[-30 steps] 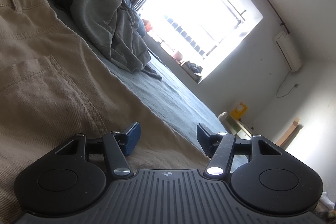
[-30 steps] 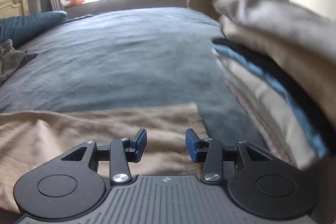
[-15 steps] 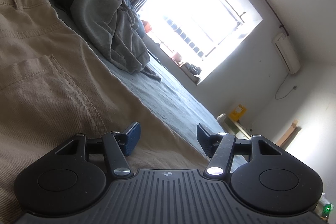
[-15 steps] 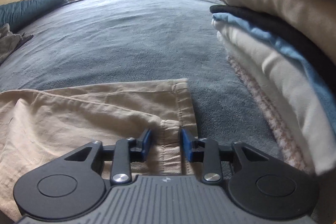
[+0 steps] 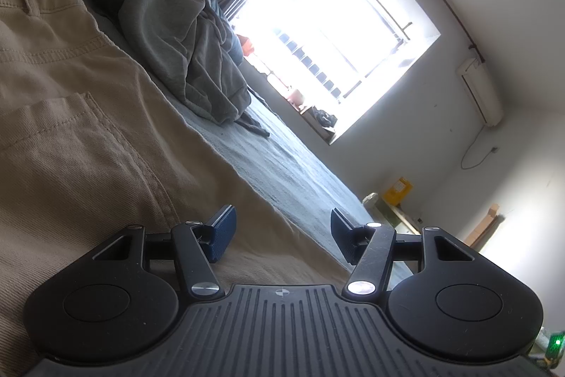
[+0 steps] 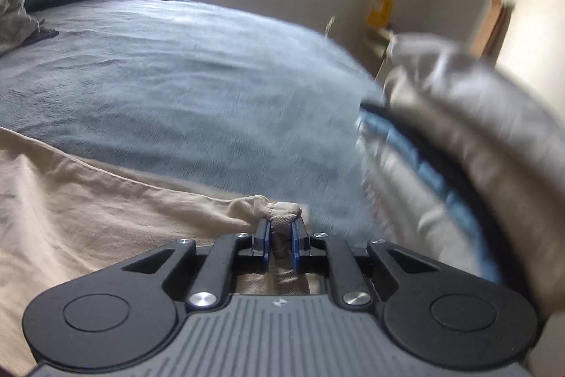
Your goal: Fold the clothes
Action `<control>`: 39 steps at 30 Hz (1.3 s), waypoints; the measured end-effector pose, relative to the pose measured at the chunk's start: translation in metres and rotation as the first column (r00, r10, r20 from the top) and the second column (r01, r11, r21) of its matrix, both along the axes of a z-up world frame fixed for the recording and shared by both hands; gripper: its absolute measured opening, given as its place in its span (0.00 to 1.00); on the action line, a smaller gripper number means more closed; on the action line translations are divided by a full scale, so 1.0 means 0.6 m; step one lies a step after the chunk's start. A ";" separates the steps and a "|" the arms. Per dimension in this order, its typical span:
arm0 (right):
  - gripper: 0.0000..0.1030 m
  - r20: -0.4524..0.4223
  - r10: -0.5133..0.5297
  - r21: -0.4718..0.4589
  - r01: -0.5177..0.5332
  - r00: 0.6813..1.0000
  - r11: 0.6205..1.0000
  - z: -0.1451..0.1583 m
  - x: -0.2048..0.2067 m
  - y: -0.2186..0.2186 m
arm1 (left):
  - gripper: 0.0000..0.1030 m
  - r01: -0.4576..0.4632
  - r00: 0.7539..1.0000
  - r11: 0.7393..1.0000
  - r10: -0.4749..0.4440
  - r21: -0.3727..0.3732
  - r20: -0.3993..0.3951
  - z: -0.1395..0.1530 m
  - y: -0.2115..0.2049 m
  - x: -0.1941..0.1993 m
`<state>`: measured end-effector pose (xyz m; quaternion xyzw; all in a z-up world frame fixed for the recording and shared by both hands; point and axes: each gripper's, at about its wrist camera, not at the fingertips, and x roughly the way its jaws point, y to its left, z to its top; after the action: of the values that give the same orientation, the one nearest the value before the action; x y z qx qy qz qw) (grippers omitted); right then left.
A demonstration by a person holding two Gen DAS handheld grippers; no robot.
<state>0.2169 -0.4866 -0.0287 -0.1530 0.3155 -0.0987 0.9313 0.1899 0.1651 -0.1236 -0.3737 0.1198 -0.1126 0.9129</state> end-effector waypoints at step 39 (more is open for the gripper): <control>0.03 0.035 -0.224 0.089 0.220 0.974 0.971 -0.030 0.054 -0.037 | 0.58 0.002 1.000 1.000 -0.002 -0.005 0.001 0.000 0.001 0.002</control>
<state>0.2491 -0.5086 -0.0470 -0.0749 0.3135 -0.1923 0.9269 0.1909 0.1658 -0.1234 -0.3756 0.1194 -0.1141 0.9119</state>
